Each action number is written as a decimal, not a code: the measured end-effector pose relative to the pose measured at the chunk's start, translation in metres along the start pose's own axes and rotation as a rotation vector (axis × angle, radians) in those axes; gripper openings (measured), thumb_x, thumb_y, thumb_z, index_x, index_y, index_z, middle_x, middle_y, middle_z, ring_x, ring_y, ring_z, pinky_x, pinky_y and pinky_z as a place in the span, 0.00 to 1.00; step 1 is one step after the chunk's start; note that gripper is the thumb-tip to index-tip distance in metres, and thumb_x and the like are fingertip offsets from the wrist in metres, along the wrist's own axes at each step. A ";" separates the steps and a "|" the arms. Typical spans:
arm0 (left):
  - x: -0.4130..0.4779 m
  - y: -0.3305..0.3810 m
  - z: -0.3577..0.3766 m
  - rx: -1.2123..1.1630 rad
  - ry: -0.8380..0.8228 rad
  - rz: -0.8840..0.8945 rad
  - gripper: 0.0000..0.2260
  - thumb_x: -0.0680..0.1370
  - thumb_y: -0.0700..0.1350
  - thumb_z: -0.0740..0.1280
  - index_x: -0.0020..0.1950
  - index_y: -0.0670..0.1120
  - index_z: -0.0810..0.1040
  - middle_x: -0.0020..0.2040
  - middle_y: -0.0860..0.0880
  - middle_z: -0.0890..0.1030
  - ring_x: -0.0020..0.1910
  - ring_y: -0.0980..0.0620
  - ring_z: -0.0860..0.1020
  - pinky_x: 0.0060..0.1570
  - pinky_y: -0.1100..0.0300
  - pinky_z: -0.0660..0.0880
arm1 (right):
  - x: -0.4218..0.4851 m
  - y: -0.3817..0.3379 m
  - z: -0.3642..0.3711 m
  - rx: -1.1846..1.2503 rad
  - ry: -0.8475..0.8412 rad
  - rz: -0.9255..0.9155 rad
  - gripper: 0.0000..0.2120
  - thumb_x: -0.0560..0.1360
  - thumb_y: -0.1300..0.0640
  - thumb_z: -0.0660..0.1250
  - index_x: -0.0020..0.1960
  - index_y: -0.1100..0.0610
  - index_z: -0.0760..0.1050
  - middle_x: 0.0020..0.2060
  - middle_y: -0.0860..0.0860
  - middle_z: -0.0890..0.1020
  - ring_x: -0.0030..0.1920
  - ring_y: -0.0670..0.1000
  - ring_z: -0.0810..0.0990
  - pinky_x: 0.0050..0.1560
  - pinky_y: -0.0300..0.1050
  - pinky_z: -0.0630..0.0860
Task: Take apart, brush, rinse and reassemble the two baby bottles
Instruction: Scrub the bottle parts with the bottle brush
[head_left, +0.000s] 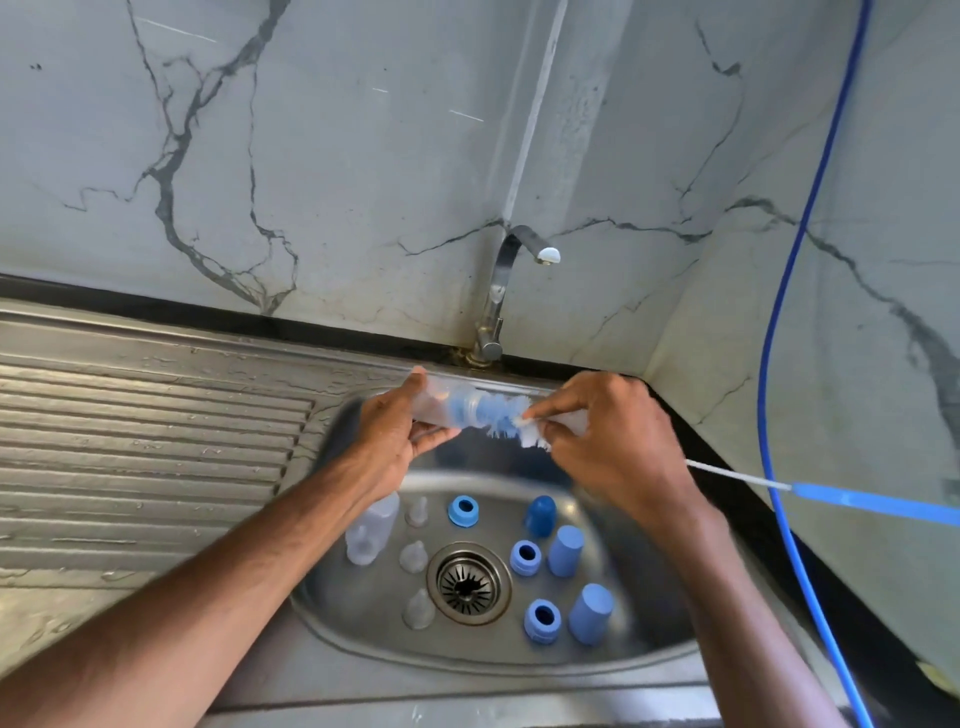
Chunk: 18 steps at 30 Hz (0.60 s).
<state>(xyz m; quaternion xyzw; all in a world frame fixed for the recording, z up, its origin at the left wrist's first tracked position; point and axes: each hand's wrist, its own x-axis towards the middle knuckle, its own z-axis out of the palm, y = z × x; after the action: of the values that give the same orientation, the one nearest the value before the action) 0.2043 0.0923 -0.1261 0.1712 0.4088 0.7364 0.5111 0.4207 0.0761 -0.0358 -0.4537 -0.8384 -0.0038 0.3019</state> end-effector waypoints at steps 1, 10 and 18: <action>0.000 -0.001 0.001 -0.002 -0.004 -0.006 0.10 0.80 0.46 0.71 0.53 0.41 0.76 0.49 0.38 0.83 0.47 0.41 0.86 0.47 0.42 0.84 | 0.001 0.002 -0.002 -0.008 0.029 0.012 0.13 0.69 0.54 0.72 0.47 0.37 0.86 0.46 0.36 0.85 0.46 0.46 0.83 0.44 0.44 0.78; -0.002 0.003 -0.003 -0.047 -0.035 -0.009 0.11 0.81 0.47 0.70 0.55 0.40 0.77 0.52 0.37 0.84 0.50 0.40 0.86 0.52 0.41 0.83 | 0.011 0.011 -0.013 0.203 -0.126 0.060 0.13 0.73 0.59 0.76 0.45 0.38 0.87 0.38 0.35 0.86 0.34 0.37 0.81 0.41 0.37 0.79; -0.006 0.009 -0.003 -0.075 -0.040 -0.012 0.12 0.80 0.48 0.71 0.57 0.41 0.76 0.55 0.37 0.82 0.52 0.39 0.85 0.48 0.42 0.84 | 0.006 0.016 -0.005 0.646 -0.230 0.329 0.08 0.75 0.64 0.76 0.46 0.52 0.88 0.28 0.48 0.84 0.22 0.43 0.73 0.24 0.33 0.69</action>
<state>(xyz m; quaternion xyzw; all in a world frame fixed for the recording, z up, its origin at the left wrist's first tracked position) 0.1992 0.0841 -0.1199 0.1643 0.3716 0.7446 0.5296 0.4330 0.0885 -0.0329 -0.4610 -0.7409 0.3602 0.3300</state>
